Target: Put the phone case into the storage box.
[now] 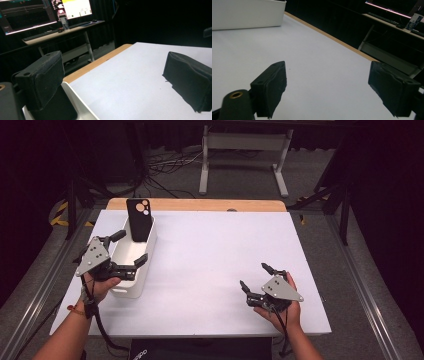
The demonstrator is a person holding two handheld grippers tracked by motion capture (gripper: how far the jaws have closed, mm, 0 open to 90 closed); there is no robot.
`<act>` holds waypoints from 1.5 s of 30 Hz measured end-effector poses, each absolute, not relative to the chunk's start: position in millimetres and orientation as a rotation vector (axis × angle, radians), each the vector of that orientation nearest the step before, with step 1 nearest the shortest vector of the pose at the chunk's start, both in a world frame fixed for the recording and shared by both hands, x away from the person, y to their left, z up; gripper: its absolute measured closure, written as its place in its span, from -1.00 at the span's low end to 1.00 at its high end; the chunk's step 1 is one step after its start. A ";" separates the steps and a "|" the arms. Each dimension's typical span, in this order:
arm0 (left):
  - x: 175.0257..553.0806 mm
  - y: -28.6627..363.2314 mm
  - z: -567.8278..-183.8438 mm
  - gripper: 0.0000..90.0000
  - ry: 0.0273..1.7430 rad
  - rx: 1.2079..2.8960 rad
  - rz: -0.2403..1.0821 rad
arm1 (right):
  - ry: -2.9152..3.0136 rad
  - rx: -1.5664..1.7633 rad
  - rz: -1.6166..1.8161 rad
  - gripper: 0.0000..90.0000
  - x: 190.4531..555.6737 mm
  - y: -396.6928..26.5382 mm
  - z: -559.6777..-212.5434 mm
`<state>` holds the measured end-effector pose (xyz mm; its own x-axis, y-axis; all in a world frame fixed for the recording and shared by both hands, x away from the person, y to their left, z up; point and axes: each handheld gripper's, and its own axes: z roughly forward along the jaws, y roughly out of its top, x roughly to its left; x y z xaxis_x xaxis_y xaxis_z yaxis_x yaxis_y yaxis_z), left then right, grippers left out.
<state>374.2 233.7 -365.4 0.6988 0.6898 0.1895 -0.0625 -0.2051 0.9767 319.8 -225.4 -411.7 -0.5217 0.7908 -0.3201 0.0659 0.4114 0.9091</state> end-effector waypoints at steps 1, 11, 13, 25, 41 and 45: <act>373.5 233.9 -365.3 -0.90 0.512 1.650 0.740 | 1.881 0.733 1.166 -0.64 319.3 -225.1 -411.7; 361.4 227.6 -367.8 -0.90 0.486 1.664 0.719 | 1.880 0.730 1.177 -0.63 316.3 -224.2 -410.6; 358.6 226.4 -368.6 -0.90 0.483 1.662 0.711 | 1.875 0.733 1.183 -0.63 314.9 -223.7 -410.5; 349.2 221.2 -377.2 -0.90 0.484 1.682 0.678 | 1.890 0.735 1.194 -0.63 309.4 -217.3 -410.8; 341.4 203.7 -391.9 -0.91 0.448 1.752 0.623 | 1.920 0.712 1.189 -0.65 310.1 -211.6 -414.3; 338.6 198.2 -396.6 -0.92 0.440 1.778 0.610 | 1.923 0.701 1.188 -0.65 308.8 -210.3 -414.4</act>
<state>338.6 198.2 -396.6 0.7950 0.5793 0.1799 -0.0117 -0.2818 0.9594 308.8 -210.3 -414.4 -0.5639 0.7640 -0.3136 0.0613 0.4174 0.9067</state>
